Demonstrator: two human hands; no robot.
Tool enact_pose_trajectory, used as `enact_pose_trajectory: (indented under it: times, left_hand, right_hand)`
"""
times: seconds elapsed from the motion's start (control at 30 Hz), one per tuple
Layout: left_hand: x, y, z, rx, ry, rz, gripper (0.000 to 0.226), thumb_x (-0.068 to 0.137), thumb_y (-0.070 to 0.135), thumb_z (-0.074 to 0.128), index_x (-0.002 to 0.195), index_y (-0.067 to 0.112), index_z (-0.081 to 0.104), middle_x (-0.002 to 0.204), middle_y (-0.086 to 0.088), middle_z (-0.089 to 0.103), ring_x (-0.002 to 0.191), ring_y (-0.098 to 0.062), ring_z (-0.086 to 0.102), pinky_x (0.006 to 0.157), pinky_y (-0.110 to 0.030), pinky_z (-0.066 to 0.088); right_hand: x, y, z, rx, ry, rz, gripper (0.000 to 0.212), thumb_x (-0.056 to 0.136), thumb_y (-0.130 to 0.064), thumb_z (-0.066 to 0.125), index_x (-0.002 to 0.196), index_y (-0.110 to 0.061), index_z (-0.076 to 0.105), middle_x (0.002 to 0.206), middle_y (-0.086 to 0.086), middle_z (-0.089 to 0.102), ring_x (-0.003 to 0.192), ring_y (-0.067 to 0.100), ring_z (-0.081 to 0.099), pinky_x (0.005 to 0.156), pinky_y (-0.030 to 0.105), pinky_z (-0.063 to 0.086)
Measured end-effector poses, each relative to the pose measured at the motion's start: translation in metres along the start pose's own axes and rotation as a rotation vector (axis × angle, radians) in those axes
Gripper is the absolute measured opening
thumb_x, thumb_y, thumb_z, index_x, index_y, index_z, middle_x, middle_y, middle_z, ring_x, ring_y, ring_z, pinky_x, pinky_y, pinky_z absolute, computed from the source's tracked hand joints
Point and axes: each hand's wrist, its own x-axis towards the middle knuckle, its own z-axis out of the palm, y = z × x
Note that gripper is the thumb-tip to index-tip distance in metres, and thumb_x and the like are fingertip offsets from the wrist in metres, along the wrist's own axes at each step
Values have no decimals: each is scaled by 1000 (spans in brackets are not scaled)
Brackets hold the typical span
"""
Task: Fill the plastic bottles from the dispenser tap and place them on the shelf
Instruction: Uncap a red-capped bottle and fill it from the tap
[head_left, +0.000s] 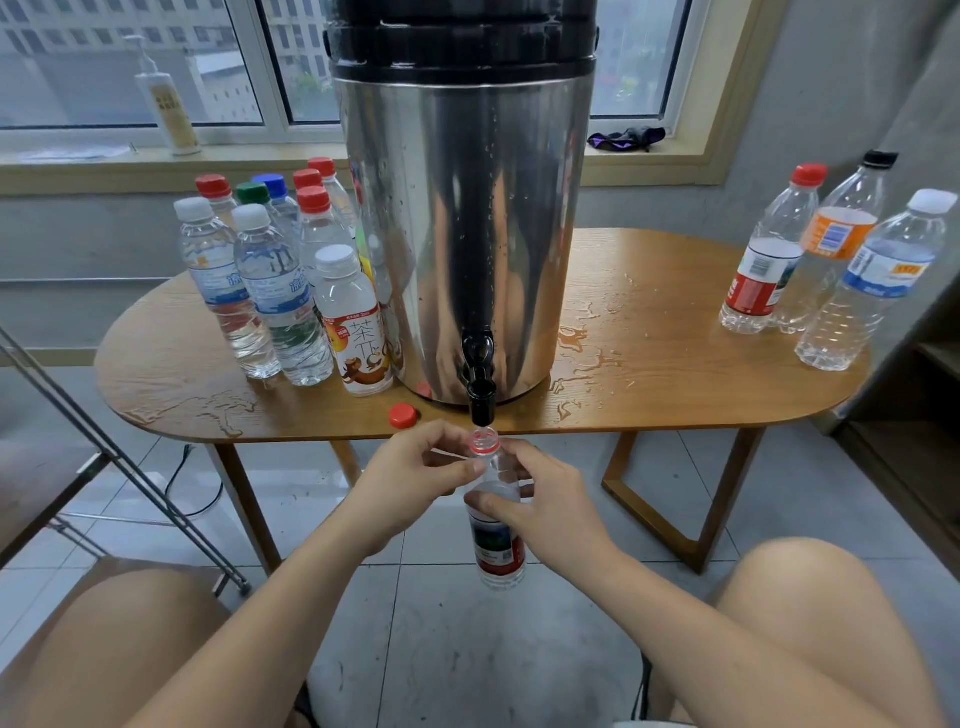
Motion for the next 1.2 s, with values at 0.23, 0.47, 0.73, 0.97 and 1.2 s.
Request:
enact_pose_trajectory:
  times: [0.23,0.47,0.73,0.97,1.2]
  left_hand:
    - [0,-2,0,-8,1,4,17,93,28,86,107,32,79,106,14,79,96,-6,75,91,-40,66]
    - [1,-4,1,-7,4,3,16,93,30,86,106,34,79,106,13,79,98,-10,75,91,-42,66]
    - [1,-4,1,-12,3,-3,16,93,29,86,106,33,79,106,12,79,100,-14,75,91,-44,66]
    - [2,-6,1,1,3,3,15,93,30,86,106,34,79,106,13,79,98,-10,75,89,-43,67]
    - [2,-7,2,-10,6,1,15,93,30,86,106,35,79,107,14,78,98,-10,75,89,-43,67]
  right_hand:
    - [0,0,0,-21,2,1,60,86,-54,85,140,-41,63,126,-22,69,114,2,63,98,36,61]
    - [2,1,0,-34,-8,17,65,85,-56,84,144,-39,62,127,-19,69,115,3,64,98,37,62]
    - [2,2,2,-43,-15,25,66,86,-57,84,145,-40,61,128,-18,69,116,5,64,98,40,63]
    - [2,2,1,-40,-18,21,66,85,-56,84,145,-40,61,128,-19,69,116,4,64,98,40,62]
    - [3,4,2,-40,-29,29,65,86,-57,84,145,-40,60,127,-18,69,116,6,64,98,41,62]
